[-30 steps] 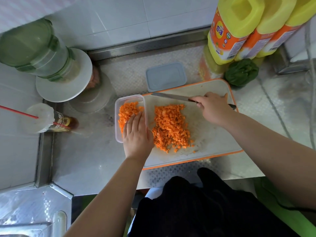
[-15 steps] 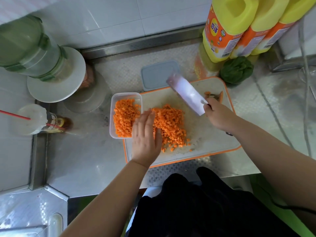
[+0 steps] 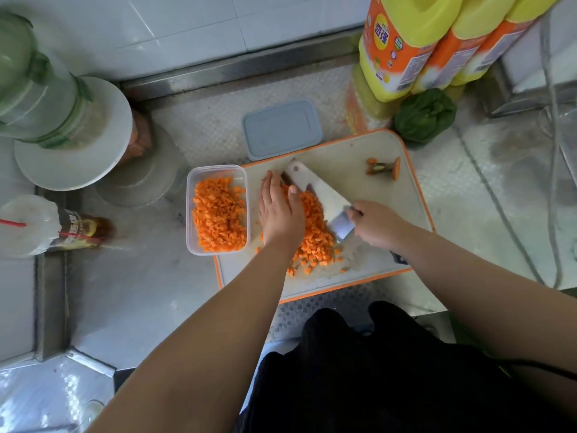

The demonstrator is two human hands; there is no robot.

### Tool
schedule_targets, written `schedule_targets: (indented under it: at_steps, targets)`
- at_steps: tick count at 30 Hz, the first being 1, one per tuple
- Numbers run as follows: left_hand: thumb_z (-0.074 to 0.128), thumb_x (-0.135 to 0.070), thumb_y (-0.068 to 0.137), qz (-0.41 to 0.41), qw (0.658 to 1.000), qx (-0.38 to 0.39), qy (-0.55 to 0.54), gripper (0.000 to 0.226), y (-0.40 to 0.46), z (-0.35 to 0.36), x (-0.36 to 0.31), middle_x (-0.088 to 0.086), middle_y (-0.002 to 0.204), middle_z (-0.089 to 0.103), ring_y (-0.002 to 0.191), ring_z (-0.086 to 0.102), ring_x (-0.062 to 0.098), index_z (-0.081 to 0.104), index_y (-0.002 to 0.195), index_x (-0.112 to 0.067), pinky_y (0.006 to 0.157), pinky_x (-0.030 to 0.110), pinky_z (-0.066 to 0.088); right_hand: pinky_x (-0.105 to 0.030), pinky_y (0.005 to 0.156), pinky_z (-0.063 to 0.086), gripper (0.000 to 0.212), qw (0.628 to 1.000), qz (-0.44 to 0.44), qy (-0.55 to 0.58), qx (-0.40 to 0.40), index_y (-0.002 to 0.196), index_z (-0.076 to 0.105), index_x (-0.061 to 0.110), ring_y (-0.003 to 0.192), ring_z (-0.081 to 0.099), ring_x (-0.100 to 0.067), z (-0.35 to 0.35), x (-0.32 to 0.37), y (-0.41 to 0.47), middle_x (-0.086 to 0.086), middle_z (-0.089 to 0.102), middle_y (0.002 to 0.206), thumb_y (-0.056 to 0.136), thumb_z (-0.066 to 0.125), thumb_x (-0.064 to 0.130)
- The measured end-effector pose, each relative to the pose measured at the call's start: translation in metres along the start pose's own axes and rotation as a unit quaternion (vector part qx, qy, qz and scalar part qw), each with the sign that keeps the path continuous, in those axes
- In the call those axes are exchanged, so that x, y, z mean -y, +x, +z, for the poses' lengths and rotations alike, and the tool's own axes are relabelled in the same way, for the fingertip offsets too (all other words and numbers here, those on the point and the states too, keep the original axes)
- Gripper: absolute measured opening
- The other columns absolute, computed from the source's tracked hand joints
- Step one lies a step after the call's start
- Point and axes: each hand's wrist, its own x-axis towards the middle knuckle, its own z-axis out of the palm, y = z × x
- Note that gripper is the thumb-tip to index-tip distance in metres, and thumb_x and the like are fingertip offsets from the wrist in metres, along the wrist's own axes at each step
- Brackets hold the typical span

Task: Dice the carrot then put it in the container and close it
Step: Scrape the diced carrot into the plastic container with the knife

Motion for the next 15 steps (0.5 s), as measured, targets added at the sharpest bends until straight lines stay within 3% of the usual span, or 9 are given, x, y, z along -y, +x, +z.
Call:
schedule_targets:
  at_steps: [2,5,7,12,15]
  targets:
    - [0.025,-0.042,0.096,0.015,1.0,0.001,-0.027,0.065,-0.002,0.001,-0.003,0.009,0.158,0.026,0.148,0.016,0.021,0.029,0.152,-0.008,0.121,0.034,0.01,-0.027,0.06,0.035,0.033,0.999,0.007,0.019,0.029,0.119,0.052,0.006,0.079,0.053,-0.024,0.013,0.006,-0.001,-0.011,0.053,0.093,0.105,0.032,0.028]
    - [0.027,-0.043,0.097,0.031,0.999,-0.003,-0.034,0.064,-0.005,0.003,-0.006,0.011,0.155,0.03,0.147,0.02,0.024,0.035,0.148,-0.006,0.121,0.037,0.014,-0.027,0.051,0.038,0.024,0.991,0.044,0.114,0.057,0.093,0.051,0.015,0.056,0.045,-0.017,0.019,0.015,-0.004,-0.007,0.052,0.075,0.104,0.035,0.031]
    - [0.027,-0.049,0.094,0.046,0.999,-0.004,-0.016,0.067,-0.007,0.002,-0.006,0.011,0.151,0.035,0.143,0.026,0.026,0.042,0.144,-0.007,0.119,0.041,0.019,-0.026,0.045,0.034,0.022,0.979,0.062,0.181,0.063,0.089,0.05,0.017,0.049,0.039,-0.015,0.016,0.02,-0.009,-0.004,0.048,0.064,0.103,0.039,0.031]
    - [0.045,-0.062,0.083,0.115,0.99,-0.015,0.083,0.067,-0.016,0.001,-0.021,0.006,0.135,0.046,0.125,0.038,0.027,0.056,0.129,-0.015,0.108,0.041,0.031,-0.028,0.043,0.032,0.026,0.983,0.03,0.172,0.056,0.086,0.05,0.009,0.046,0.036,-0.018,-0.004,0.028,-0.022,-0.005,0.046,0.059,0.103,0.039,0.025]
    - [0.055,-0.06,0.08,0.164,0.979,-0.061,0.107,0.058,-0.019,-0.002,-0.026,0.007,0.126,0.052,0.117,0.046,0.03,0.063,0.116,-0.015,0.101,0.044,0.04,-0.029,0.044,0.032,0.025,0.983,0.015,0.171,0.064,0.086,0.054,0.015,0.047,0.036,-0.018,-0.013,0.039,-0.03,-0.007,0.047,0.061,0.103,0.037,0.022]
